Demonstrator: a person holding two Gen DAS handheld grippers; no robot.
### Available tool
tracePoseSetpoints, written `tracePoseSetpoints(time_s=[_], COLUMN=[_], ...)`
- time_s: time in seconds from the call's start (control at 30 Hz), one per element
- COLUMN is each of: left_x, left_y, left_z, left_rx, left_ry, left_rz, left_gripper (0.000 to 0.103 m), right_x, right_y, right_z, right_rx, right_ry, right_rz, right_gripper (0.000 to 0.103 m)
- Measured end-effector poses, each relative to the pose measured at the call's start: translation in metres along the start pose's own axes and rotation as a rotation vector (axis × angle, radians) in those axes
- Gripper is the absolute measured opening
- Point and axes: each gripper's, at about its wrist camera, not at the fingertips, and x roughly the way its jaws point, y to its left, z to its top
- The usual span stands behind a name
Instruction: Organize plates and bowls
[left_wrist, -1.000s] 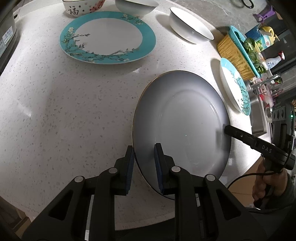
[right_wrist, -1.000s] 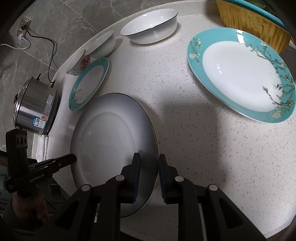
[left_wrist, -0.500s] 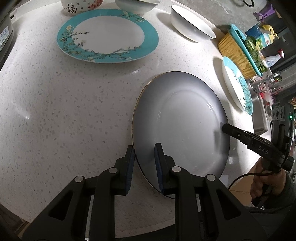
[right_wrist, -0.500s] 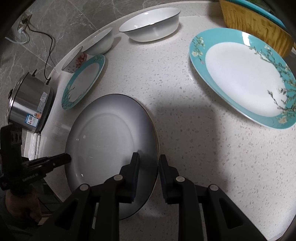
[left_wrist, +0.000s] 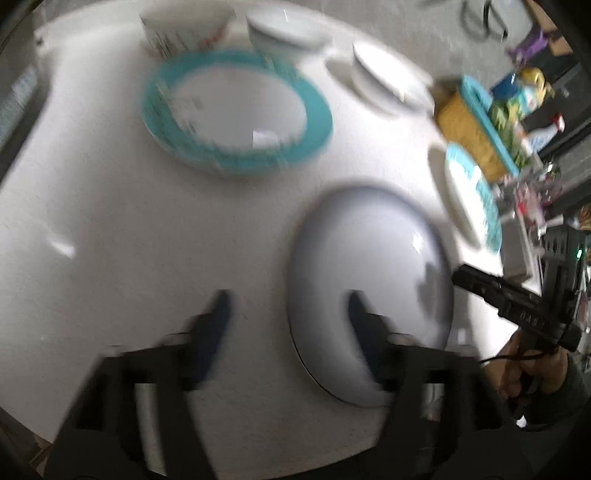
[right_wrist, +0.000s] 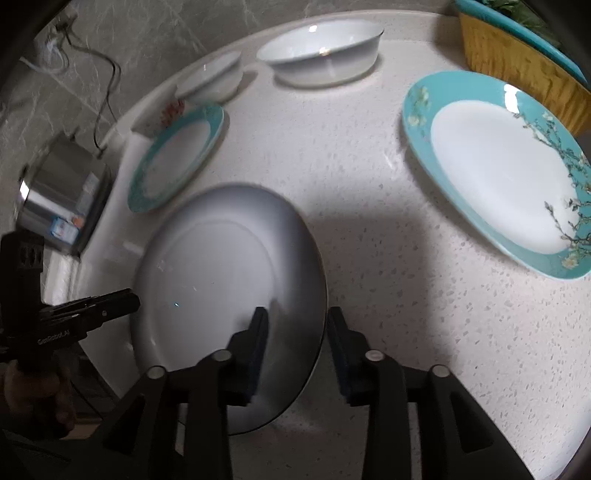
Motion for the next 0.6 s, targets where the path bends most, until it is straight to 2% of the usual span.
tracePoseSetpoints(time_s=[0.1,0.17,0.27,0.3,0.33,0.43,0.47,0.6], left_x=[-0.029,-0.041,-0.045,-0.042,-0.038,-0.023,-0.016,0.013], left_y=[0.014,0.021,0.031,0.035,0.042,0.059,0.066,0.095], left_z=[0.030,0.052,0.086,0.099,0.108,0.127,0.135,0.147], left_rx=[-0.028,-0.033,-0.036,-0.042,-0.051,-0.067,-0.070,-0.092], left_ry=[-0.072,-0.110,-0.098,-0.082,-0.074,-0.046,-0.039,0.019], left_rz=[-0.015,-0.023,-0.015,-0.022,-0.019,-0.024,-0.025,-0.010], left_gripper=[0.075,0.079,0.082,0.082,0.082,0.081,0.081,0.081], right_x=[-0.020,-0.037,-0.061,-0.065,-0.066,-0.050,-0.043,0.014], right_y=[-0.001,0.000,0.010,0.016,0.023,0.047,0.051,0.059], right_z=[0.013,0.031,0.069,0.083,0.094,0.124,0.129,0.149], right_rx=[-0.014,-0.004,0.062,0.077,0.073,0.039,0.037,0.094], right_ry=[-0.043,-0.079,-0.141,-0.150,-0.148,-0.120,-0.119,-0.042], right_rz=[-0.041,-0.020,0.115,0.171,0.207,0.222,0.218,0.239], right_gripper=[0.054,0.057,0.078,0.083,0.084,0.083,0.079,0.051])
